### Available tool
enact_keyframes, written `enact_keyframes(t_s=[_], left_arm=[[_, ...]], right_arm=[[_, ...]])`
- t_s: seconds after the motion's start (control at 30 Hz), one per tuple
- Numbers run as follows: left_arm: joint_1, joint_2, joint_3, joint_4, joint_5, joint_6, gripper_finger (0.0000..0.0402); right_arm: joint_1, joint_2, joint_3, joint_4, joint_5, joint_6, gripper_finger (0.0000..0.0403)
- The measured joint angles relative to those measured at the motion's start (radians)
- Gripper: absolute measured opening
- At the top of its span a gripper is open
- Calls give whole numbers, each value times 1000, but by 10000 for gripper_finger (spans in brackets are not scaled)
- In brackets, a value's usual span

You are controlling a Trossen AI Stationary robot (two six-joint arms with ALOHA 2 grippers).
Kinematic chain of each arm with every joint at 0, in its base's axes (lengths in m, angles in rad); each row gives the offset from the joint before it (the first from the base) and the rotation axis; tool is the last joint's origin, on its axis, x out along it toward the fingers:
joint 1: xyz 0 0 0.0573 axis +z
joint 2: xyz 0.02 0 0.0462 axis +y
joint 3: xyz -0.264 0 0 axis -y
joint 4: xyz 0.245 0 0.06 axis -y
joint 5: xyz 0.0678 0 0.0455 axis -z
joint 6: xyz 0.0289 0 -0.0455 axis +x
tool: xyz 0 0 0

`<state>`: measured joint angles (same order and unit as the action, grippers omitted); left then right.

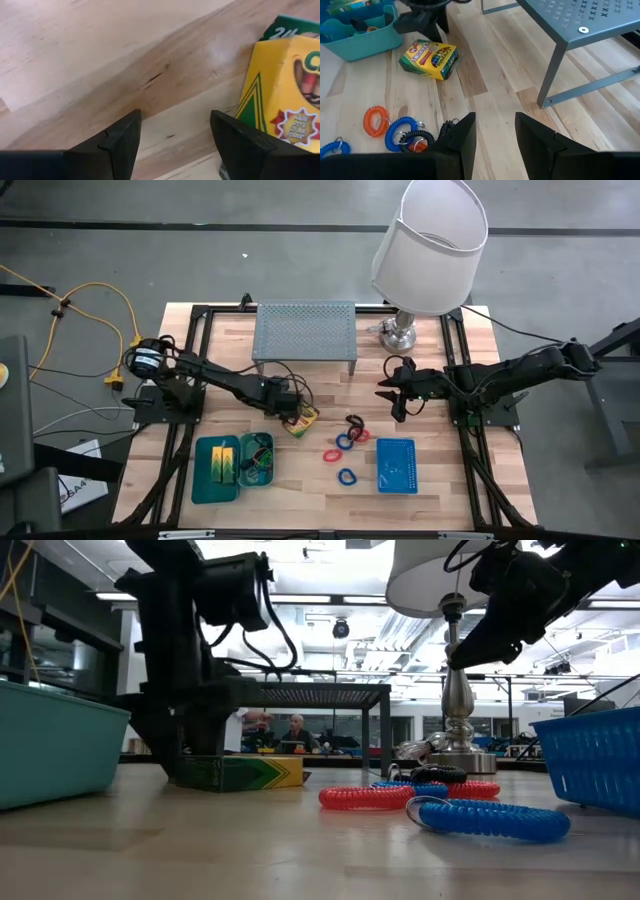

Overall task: Pick & Place Office Desk Supplies
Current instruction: Put the box of crayons into the light blue bin

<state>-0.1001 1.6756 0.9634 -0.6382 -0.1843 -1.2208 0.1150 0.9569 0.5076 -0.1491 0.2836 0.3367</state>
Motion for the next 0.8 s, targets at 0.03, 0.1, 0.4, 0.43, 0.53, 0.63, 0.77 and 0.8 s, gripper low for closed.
enact_keyframes(t_s=[0.03,0.1,0.4,0.43,0.53,0.63,0.77,0.8], left_arm=[[3,-10,0,-4,-1,9,230],[8,-46,0,-24,-2,25,230],[-24,-210,0,-43,-4,85,230],[-35,-221,0,-45,-8,97,230],[-69,-246,0,-41,-38,129,230],[-99,-258,0,-20,-72,169,230],[-131,-265,0,56,-85,253,230],[-137,-265,0,75,-85,271,230]], right_arm=[[0,0,0,0,0,0,124],[0,0,0,0,0,0,124],[0,0,0,4,0,0,124],[0,0,0,4,0,0,124],[0,0,0,4,0,0,124],[0,0,0,4,0,0,124],[0,0,0,4,0,0,124],[0,0,0,4,0,0,124]])
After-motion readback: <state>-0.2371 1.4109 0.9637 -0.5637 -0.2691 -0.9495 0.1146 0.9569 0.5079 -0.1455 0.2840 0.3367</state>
